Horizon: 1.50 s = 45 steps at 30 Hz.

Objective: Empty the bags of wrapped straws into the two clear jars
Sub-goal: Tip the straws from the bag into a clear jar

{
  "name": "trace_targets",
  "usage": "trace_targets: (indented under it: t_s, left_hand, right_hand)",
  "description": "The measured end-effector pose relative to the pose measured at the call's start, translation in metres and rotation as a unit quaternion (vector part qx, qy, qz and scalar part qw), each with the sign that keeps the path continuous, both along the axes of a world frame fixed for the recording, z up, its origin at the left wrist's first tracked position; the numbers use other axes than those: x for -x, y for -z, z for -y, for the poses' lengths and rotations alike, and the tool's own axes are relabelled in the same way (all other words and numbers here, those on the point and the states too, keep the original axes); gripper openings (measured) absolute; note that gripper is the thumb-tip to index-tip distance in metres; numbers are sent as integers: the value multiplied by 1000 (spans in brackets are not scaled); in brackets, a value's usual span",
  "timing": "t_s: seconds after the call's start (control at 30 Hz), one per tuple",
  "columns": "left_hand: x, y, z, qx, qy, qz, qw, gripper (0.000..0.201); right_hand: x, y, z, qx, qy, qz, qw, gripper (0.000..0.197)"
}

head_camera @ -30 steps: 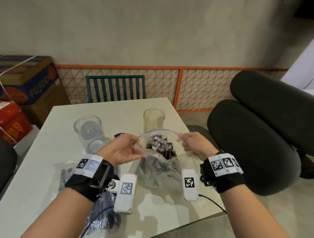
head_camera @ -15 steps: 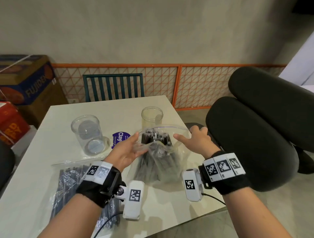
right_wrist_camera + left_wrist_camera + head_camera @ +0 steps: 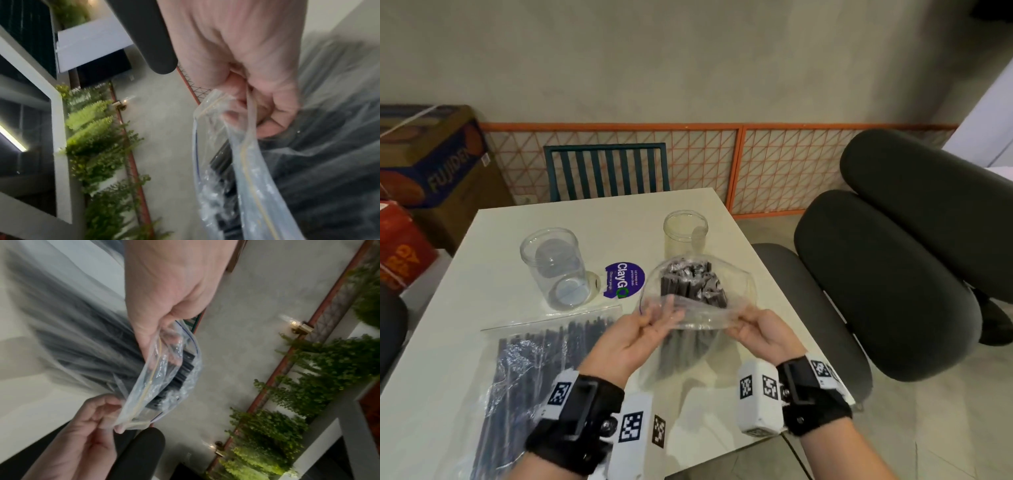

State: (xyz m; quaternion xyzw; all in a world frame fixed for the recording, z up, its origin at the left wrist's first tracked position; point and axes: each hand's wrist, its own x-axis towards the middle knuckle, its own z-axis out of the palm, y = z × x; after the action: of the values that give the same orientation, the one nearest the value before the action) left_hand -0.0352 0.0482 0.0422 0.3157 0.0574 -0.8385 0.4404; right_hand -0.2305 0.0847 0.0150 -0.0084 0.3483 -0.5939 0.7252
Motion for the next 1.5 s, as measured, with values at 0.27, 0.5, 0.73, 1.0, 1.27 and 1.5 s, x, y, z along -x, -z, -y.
trace_targets:
  t_s: [0.27,0.5,0.73,1.0,1.27,1.5]
  left_hand:
    - [-6,-4,-4,125,156,248,948,21]
    - [-3,-11,9,188,223,475,831,48]
    - [10,-3,24,79,219,403,885,38]
    - [1,6,18,145,275,474,824,45]
    - [2,10,0,113,189,300,928,12]
    - [3,39,-13,-12,96,11,995,46]
  right_hand:
    - [3,-27,1,-11,-101,-444,890,35]
    - [10,-53,7,17,-93,-621,778,38]
    - [10,-28,20,-105,-95,-428,893,47]
    - [12,-12,15,-77,-7,-363,928,22]
    - [7,-14,-21,-9,-118,-523,844,51]
    - [3,9,-19,-115,7,-136,984,32]
